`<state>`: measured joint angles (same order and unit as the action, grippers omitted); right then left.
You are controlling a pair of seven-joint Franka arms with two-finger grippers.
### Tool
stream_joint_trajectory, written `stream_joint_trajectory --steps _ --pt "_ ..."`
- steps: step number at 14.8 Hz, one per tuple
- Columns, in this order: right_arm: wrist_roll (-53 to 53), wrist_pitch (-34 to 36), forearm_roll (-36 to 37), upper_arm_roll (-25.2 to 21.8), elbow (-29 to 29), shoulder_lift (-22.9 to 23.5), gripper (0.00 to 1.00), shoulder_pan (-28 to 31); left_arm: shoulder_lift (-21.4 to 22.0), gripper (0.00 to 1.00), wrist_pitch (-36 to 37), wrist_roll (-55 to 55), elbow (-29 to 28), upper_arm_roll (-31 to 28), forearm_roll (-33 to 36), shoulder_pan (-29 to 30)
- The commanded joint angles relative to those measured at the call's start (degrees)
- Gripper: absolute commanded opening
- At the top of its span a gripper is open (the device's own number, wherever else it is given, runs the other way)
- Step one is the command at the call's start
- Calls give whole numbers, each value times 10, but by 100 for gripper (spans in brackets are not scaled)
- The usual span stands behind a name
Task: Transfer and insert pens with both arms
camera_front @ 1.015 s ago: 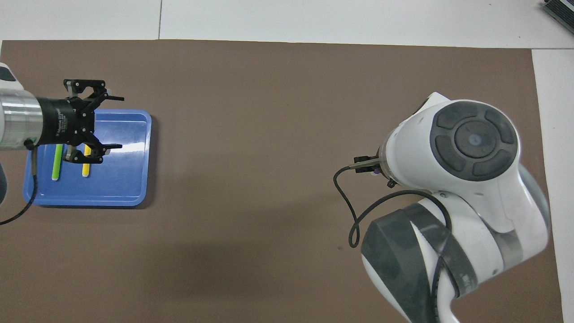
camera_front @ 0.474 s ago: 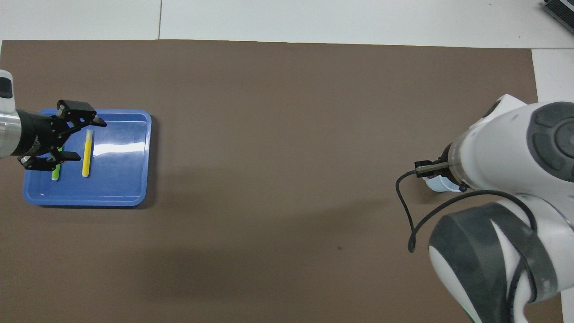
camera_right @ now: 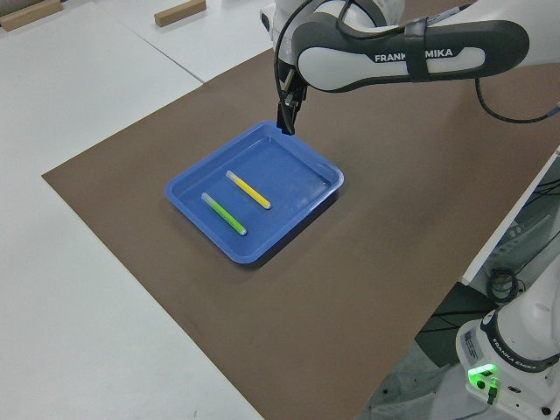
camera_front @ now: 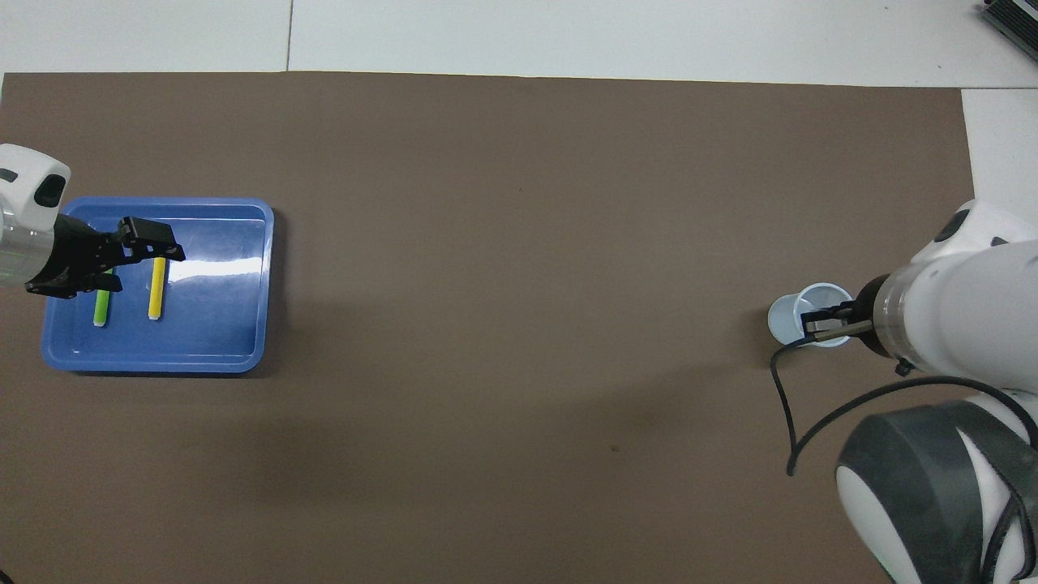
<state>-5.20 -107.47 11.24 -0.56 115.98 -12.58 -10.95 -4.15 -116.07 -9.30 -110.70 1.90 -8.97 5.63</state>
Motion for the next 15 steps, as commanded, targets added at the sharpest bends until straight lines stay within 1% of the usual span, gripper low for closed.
stream_joint_trajectory --steps 1,3,5,8,11,15 --pt "41 -38 3 5 45 -26 0 35 -18 100 -34 76 -5 5 24 14" --pt "66 -48 0 5 51 -27 0 53 -39 100 -46 110 -5 5 49 18" --pt "81 -63 -1 4 59 -28 0 64 -61 100 -66 156 -6 5 49 25" --pt "88 -82 -6 -3 76 -34 0 66 -87 100 -98 169 -6 5 49 40" --pt "93 -101 -7 -4 93 -35 0 67 -117 100 -132 219 -5 5 49 44" --pt "96 -123 -7 -5 111 -37 0 75 -136 100 -161 225 -14 4 50 48"
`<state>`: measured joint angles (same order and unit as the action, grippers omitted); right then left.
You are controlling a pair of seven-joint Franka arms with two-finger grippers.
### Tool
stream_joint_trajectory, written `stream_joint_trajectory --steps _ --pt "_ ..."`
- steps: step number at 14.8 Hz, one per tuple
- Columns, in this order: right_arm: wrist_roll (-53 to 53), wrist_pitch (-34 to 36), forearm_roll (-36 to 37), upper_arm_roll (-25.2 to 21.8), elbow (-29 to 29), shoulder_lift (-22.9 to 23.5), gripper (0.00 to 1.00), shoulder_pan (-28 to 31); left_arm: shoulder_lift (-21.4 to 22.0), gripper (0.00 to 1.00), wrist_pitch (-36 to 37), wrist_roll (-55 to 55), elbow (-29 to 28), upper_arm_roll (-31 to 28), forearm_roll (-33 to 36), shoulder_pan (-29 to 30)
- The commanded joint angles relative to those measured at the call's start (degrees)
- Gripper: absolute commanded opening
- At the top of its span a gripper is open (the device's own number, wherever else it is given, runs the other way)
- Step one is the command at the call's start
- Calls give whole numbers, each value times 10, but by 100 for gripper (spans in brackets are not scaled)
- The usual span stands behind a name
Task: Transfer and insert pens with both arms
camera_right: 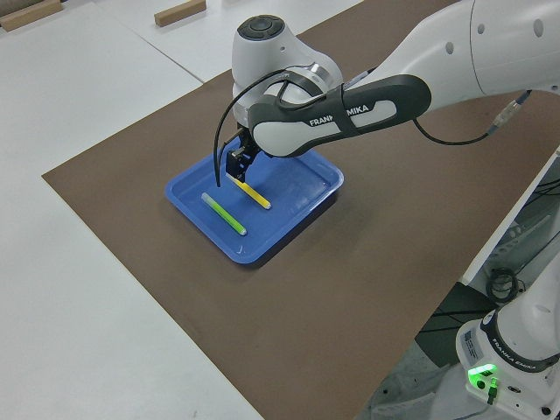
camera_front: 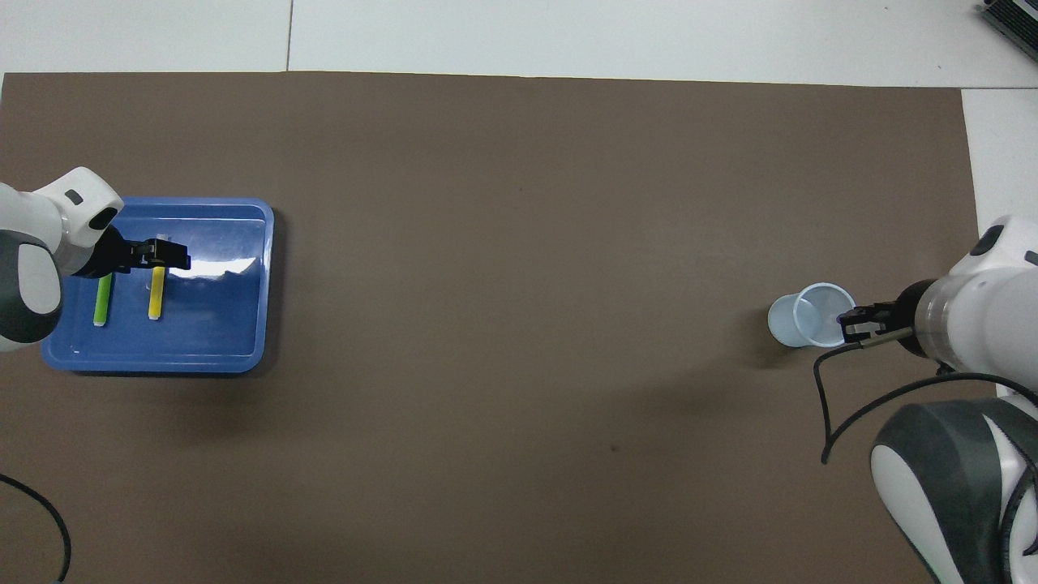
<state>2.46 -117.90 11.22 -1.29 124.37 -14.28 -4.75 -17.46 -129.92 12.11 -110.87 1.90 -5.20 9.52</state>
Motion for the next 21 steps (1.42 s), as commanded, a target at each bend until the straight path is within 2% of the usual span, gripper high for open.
stream_joint_trajectory --steps 1,6,8,10,15,17,19,21 --pt "19 -31 -7 2 32 -20 0 13 -6 100 -39 14 -22 5 12 16" --pt "19 -69 -7 2 61 -18 0 19 -9 99 -64 14 -49 5 12 19" --pt "19 -80 -7 2 68 -16 0 22 -9 95 -70 13 -55 5 12 18" --pt "19 -91 -7 2 73 -15 0 22 -8 83 -71 13 -60 5 12 19" --pt "19 -137 -7 2 100 -9 0 33 -8 32 -70 8 -60 5 12 19" --pt "19 -158 -7 2 114 -6 0 33 -8 22 -70 6 -60 6 12 18" --pt "19 -166 -7 2 115 1 0 39 -8 3 -70 -7 -60 6 12 16" --pt "15 -166 -7 2 115 3 0 39 -9 0 -63 -16 -54 6 12 12"
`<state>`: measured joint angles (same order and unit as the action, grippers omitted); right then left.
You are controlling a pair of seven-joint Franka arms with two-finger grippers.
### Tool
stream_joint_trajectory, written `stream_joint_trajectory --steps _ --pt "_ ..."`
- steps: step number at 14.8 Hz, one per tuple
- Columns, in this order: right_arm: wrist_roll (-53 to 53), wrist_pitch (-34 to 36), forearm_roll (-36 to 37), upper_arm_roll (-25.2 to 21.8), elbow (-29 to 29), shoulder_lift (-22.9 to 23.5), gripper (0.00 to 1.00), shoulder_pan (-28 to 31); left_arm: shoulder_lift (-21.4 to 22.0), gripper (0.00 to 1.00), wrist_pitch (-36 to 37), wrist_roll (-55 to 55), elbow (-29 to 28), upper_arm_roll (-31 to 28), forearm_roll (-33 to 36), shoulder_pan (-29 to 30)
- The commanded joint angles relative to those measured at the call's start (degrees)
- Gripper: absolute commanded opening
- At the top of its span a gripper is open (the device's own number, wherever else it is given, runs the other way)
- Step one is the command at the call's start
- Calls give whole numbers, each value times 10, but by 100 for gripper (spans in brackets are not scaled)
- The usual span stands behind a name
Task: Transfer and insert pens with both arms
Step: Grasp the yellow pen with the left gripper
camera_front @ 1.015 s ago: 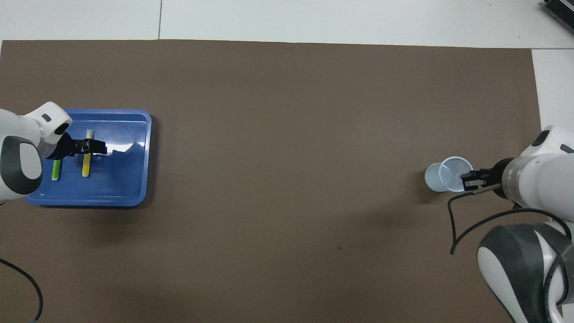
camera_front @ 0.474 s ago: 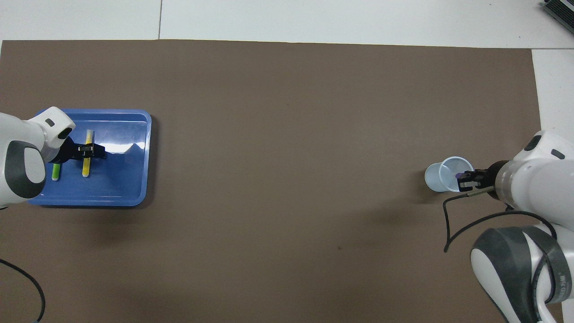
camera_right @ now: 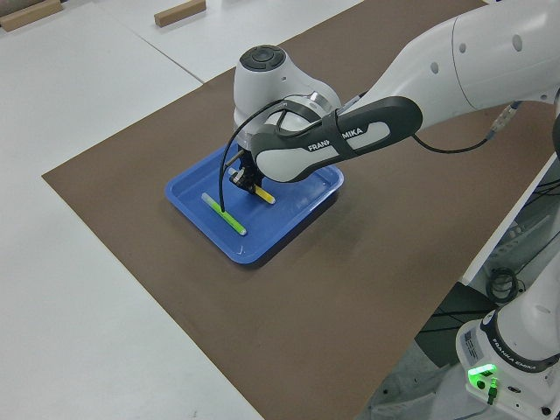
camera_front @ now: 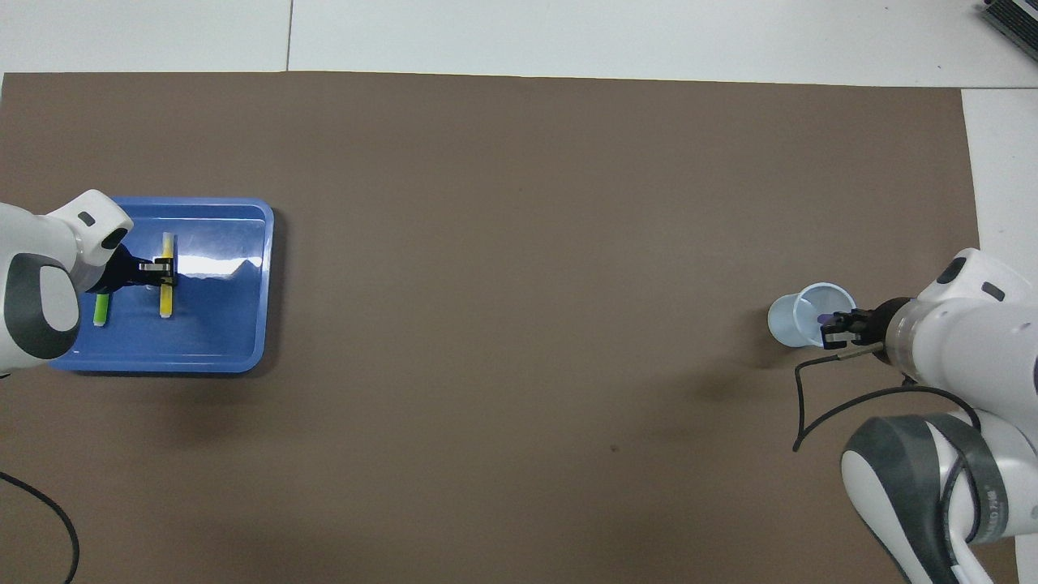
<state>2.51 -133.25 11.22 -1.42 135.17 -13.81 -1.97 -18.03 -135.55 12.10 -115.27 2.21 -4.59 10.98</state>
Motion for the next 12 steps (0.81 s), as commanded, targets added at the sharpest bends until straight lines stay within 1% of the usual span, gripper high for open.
stream_joint_trajectory --steps 1,3,5,6,8,9,10,11,12 --pt "12 -12 -7 4 7 -1 0 11 -3 0 -5 -15 -8 3 6 -4" --pt "5 -12 -7 4 7 5 0 10 -3 0 -1 -17 -3 3 5 -4" --pt "-4 -16 -7 4 7 12 0 10 -2 0 43 -30 22 3 5 -7" --pt "-4 -19 -6 4 7 12 11 10 2 0 69 -49 35 3 5 -7" --pt "-2 -21 -6 4 6 13 56 10 11 0 114 -93 53 7 3 -8" --pt "-1 -21 -6 4 6 13 60 10 22 0 131 -108 55 8 -2 -8" --pt "0 -21 -6 4 6 14 62 10 33 0 150 -130 55 9 -10 -10" --pt "0 -21 -6 4 6 14 69 10 45 0 170 -158 55 10 -22 -16" --pt "1 -21 -6 4 6 14 70 10 57 0 187 -184 54 10 -26 -22"
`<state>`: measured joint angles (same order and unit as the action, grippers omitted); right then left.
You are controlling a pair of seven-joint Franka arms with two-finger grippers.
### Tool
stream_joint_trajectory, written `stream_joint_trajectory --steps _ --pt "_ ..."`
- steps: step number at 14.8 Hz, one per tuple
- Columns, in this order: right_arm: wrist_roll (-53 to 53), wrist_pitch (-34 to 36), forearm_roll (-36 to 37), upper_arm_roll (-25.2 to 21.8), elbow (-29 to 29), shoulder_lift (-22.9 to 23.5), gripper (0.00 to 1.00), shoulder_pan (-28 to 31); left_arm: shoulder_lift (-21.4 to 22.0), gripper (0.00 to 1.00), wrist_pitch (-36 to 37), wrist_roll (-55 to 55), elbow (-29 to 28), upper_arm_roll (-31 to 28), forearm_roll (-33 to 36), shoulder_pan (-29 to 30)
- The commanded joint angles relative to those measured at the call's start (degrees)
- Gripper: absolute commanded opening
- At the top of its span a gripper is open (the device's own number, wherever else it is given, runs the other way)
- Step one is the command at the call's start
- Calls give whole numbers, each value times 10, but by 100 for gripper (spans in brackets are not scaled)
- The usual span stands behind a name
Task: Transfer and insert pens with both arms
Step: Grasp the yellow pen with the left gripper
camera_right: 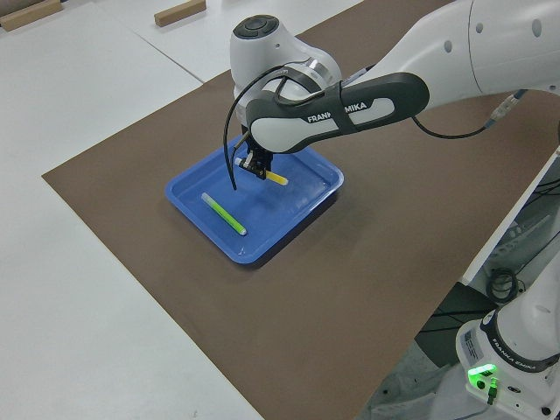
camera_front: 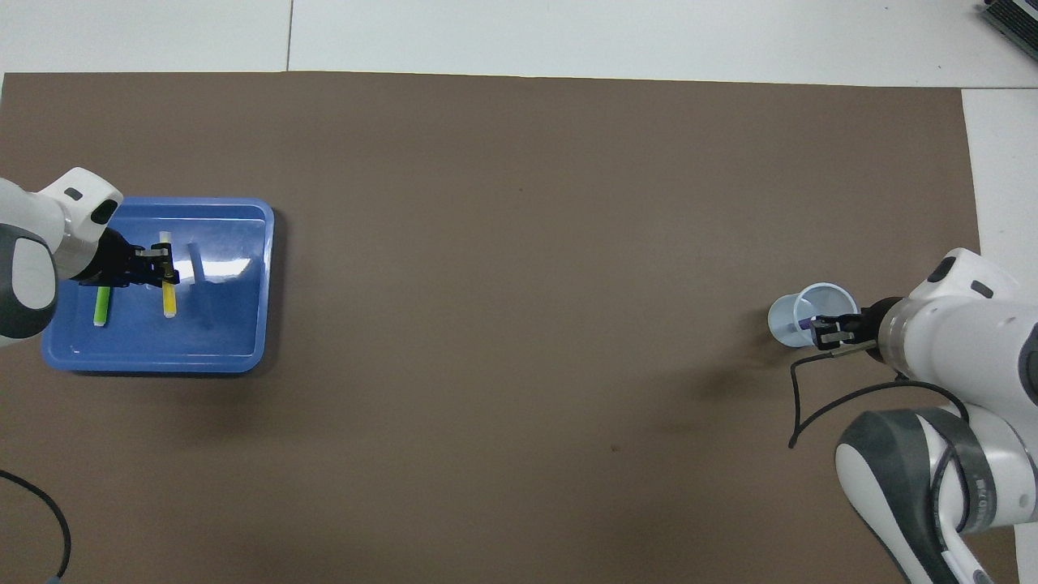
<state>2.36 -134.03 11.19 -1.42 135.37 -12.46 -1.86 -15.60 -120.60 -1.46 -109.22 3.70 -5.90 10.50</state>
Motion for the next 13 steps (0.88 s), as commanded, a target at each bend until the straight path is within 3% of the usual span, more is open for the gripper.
stream_joint_trajectory --steps 1,4,7,10,13 --pt "4 -13 -6 4 4 1 71 9 45 0 57 -77 -7 -5 -15 -27" --pt "9 -11 -6 5 3 1 72 8 78 0 105 -188 -9 -4 -19 -66" --pt "19 -10 -23 5 -3 0 75 1 115 0 169 -265 -10 -4 -81 -88" --pt "106 -5 -138 5 -9 -2 80 5 138 0 200 -342 -13 0 -155 -94" --pt "223 12 -285 4 -14 -2 83 18 149 0 193 -438 -13 6 -178 -139"
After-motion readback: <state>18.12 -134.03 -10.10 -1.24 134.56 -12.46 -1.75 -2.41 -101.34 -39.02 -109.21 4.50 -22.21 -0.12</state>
